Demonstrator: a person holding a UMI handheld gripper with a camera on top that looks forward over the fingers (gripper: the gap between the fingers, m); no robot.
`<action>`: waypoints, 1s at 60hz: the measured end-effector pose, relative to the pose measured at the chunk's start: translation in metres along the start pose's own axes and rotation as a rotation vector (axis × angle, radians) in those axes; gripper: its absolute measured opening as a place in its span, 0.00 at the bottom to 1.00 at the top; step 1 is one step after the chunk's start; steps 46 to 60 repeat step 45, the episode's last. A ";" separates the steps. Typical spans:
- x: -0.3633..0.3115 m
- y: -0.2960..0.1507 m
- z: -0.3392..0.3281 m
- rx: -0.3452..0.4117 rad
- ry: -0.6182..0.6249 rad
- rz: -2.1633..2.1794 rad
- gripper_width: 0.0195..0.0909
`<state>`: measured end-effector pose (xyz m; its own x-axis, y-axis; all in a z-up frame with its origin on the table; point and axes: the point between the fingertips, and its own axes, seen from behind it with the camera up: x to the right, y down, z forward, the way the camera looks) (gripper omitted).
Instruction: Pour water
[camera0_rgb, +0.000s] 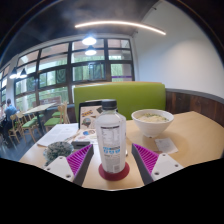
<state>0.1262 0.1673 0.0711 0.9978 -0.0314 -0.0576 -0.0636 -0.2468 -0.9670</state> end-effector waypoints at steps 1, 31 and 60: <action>-0.002 0.001 -0.005 -0.004 -0.007 -0.003 0.89; -0.048 -0.014 -0.301 0.033 -0.163 0.064 0.89; -0.039 -0.013 -0.400 0.119 -0.171 0.053 0.89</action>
